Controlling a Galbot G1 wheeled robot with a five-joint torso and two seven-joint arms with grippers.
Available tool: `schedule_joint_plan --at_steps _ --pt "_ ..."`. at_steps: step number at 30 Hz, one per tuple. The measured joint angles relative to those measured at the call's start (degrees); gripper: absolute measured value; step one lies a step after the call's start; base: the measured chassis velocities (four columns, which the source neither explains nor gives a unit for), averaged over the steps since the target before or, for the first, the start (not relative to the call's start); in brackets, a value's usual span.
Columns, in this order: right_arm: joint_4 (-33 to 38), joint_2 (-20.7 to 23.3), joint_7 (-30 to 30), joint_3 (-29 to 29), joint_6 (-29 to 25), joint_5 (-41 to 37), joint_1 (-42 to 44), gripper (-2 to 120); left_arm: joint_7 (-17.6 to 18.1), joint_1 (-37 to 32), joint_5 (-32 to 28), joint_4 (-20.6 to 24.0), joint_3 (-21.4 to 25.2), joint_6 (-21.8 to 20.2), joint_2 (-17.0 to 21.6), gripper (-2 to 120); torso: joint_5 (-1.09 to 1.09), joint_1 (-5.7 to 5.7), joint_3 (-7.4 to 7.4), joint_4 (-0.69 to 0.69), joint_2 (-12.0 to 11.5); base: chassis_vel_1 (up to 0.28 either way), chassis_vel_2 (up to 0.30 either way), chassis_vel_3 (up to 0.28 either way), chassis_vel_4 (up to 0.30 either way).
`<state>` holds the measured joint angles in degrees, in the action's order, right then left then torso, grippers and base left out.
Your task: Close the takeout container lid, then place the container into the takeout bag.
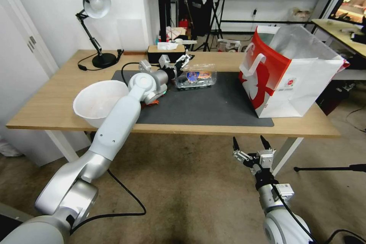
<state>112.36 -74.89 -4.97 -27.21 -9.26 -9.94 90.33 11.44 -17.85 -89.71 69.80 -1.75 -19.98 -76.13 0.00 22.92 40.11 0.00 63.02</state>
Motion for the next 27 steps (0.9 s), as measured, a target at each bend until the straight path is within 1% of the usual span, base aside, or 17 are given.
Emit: schedule_joint_plan --at_steps 2,3,6,7,9,10,11,13,14,17,18,19,20,23,24,26,27 --pt "0.0 -0.02 0.02 -0.02 -0.03 0.01 0.0 100 -1.36 0.23 2.64 -0.79 -1.0 0.99 -0.04 100 0.0 0.0 0.0 0.01 0.0 0.0 0.0 0.0 0.0" --pt "0.0 -0.02 0.02 -0.02 -0.03 0.01 0.0 100 -1.36 0.23 2.64 -0.79 -1.0 0.99 -0.04 100 0.0 0.0 0.0 0.01 0.0 0.0 0.0 0.0 0.0" --pt "0.0 0.02 0.03 -0.13 -0.05 0.01 0.02 100 -3.75 0.8 7.26 -2.24 -2.89 2.76 -0.12 99 0.0 0.0 0.0 0.0 0.0 0.0 0.0 0.0 0.0" --pt "0.0 0.02 0.03 -0.13 -0.05 0.01 0.02 100 -3.75 0.8 7.26 -2.24 -2.89 2.76 -0.12 99 0.0 0.0 0.0 0.0 0.0 0.0 0.0 0.0 0.0" --pt "0.06 0.05 0.08 -0.25 -0.08 -0.01 0.07 100 -4.95 1.36 12.05 -3.69 -4.6 4.8 -0.24 94 0.0 0.0 0.0 0.0 0.0 0.0 0.0 0.0 0.0" --pt "0.07 0.05 0.13 -0.28 -0.12 -0.03 0.1 100 -5.41 1.62 14.79 -4.62 -5.57 5.87 -0.29 90 0.0 0.0 0.0 0.0 0.0 0.0 0.0 0.0 0.0" --pt "0.07 0.05 0.13 -0.28 -0.12 -0.03 0.1 100 -5.41 1.62 14.79 -4.62 -5.57 5.87 -0.29 90 0.0 0.0 0.0 0.0 0.0 0.0 0.0 0.0 0.0" --pt "0.11 0.04 0.21 -0.3 -0.16 -0.09 0.14 100 -5.82 1.81 18.24 -5.61 -6.67 7.1 -0.32 80 0.0 0.0 0.0 0.0 0.0 0.0 0.0 0.0 0.0" --pt "0.11 0.04 0.21 -0.3 -0.16 -0.09 0.14 100 -5.82 1.81 18.24 -5.61 -6.67 7.1 -0.32 80 0.0 0.0 0.0 0.0 0.0 0.0 0.0 0.0 0.0" --pt "0.13 0.03 0.3 -0.31 -0.25 -0.2 0.14 100 -5.95 1.83 24.29 -6.68 -7.93 7.84 -0.27 67 0.0 0.0 0.0 0.0 0.0 0.0 0.0 0.0 0.0" --pt "0.12 0.03 0.31 -0.31 -0.26 -0.22 0.13 100 -5.92 1.83 24.89 -6.77 -8.05 7.85 -0.26 64 0.0 0.0 0.0 0.0 0.0 0.0 0.0 0.0 0.0" --pt "0.12 0.03 0.31 -0.31 -0.26 -0.22 0.13 100 -5.92 1.83 24.89 -6.77 -8.05 7.85 -0.26 64 0.0 0.0 0.0 0.0 0.0 0.0 0.0 0.0 0.0" --pt "0.11 0.06 0.32 -0.31 -0.33 -0.26 0.07 100 -5.8 1.83 27.18 -7.19 -8.47 7.87 -0.27 57 0.0 0.0 0.0 0.0 0.0 0.0 0.0 0.0 0.0" --pt "0.04 0.12 0.34 -0.26 -0.36 -0.37 -0.07 100 -4.66 2.18 28.45 -8.01 -8.7 7.17 -0.48 42 0.0 0.0 0.0 0.0 0.0 0.0 0.0 0.0 0.0" --pt "0.04 0.12 0.34 -0.26 -0.36 -0.37 -0.07 100 -4.66 2.18 28.45 -8.01 -8.7 7.17 -0.48 42 0.0 0.0 0.0 0.0 0.0 0.0 0.0 0.0 0.0" --pt "0.04 0.2 0.36 -0.24 -0.37 -0.43 -0.15 100 -3.44 2.43 28.5 -8.43 -8.62 5.67 -0.62 34 0.0 0.0 0.0 0.0 0.0 0.0 0.0 0.0 0.0" --pt "0.04 0.2 0.36 -0.24 -0.37 -0.43 -0.15 100 -3.44 2.43 28.5 -8.43 -8.62 5.67 -0.62 34 0.0 0.0 0.0 0.0 0.0 0.0 0.0 0.0 0.0"
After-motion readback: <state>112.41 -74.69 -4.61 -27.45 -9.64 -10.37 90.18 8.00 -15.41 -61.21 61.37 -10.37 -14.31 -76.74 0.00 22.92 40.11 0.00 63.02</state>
